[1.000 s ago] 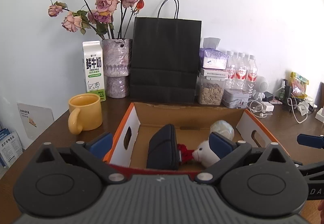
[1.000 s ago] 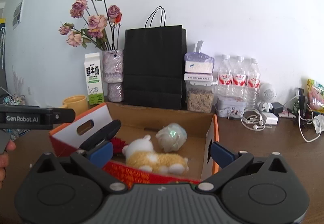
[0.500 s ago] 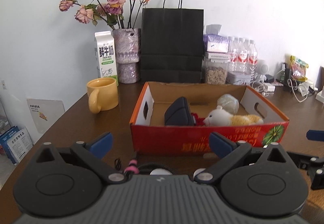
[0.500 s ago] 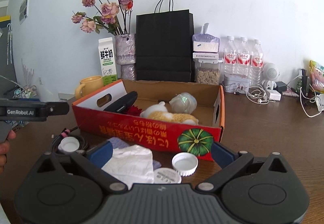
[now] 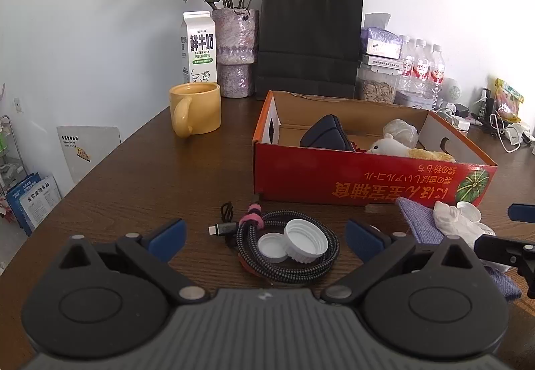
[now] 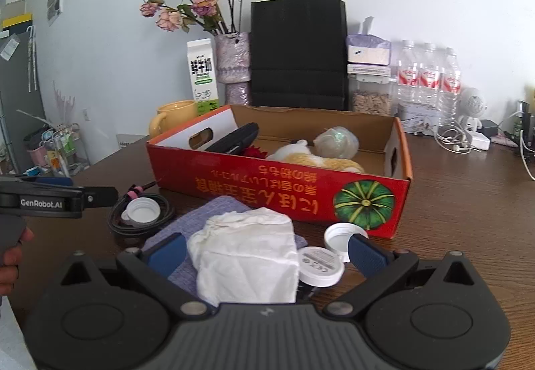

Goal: Organize objects
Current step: 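Move the right gripper to the white gloves and grasp them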

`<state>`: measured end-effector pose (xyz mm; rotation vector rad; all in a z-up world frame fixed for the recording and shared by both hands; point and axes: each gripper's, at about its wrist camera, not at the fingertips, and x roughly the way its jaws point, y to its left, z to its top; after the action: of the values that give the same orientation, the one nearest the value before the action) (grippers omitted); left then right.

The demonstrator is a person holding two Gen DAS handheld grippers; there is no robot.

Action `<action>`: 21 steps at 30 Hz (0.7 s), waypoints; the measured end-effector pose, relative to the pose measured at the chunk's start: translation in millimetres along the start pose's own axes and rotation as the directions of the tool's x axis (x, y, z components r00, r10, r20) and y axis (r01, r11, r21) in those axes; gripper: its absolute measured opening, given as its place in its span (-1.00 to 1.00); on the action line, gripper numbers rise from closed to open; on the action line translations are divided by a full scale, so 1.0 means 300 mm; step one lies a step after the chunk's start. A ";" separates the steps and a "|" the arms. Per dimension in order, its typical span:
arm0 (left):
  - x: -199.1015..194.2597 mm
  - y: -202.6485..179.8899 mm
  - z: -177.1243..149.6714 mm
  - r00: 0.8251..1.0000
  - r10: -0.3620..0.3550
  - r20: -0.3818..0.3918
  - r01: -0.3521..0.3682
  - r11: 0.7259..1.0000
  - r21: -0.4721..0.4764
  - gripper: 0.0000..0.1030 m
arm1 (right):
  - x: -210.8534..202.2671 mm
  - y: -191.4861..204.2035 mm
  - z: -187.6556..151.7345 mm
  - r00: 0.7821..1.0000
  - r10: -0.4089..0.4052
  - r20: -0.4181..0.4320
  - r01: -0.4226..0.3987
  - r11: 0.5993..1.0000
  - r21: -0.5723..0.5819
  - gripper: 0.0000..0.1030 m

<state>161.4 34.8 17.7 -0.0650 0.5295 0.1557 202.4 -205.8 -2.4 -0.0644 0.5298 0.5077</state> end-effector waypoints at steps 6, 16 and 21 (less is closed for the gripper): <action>0.011 0.021 -0.005 1.000 0.005 -0.016 -0.005 1.000 -0.011 1.00 | 0.061 0.011 0.009 0.998 0.041 -0.054 -0.041 0.999 0.006 1.00; 0.020 0.055 -0.013 0.999 0.018 -0.028 -0.019 1.000 -0.025 1.00 | 0.130 -0.023 0.030 0.989 0.124 -0.082 -0.118 0.990 0.079 0.77; 0.030 0.052 -0.016 0.999 0.020 -0.038 -0.021 0.999 -0.026 1.00 | 0.124 -0.031 0.024 0.987 0.149 -0.063 -0.142 0.985 0.096 0.51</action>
<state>164.2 51.0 8.5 -0.0882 0.5656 0.1813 237.8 -196.1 -15.3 0.0448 0.6287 0.6248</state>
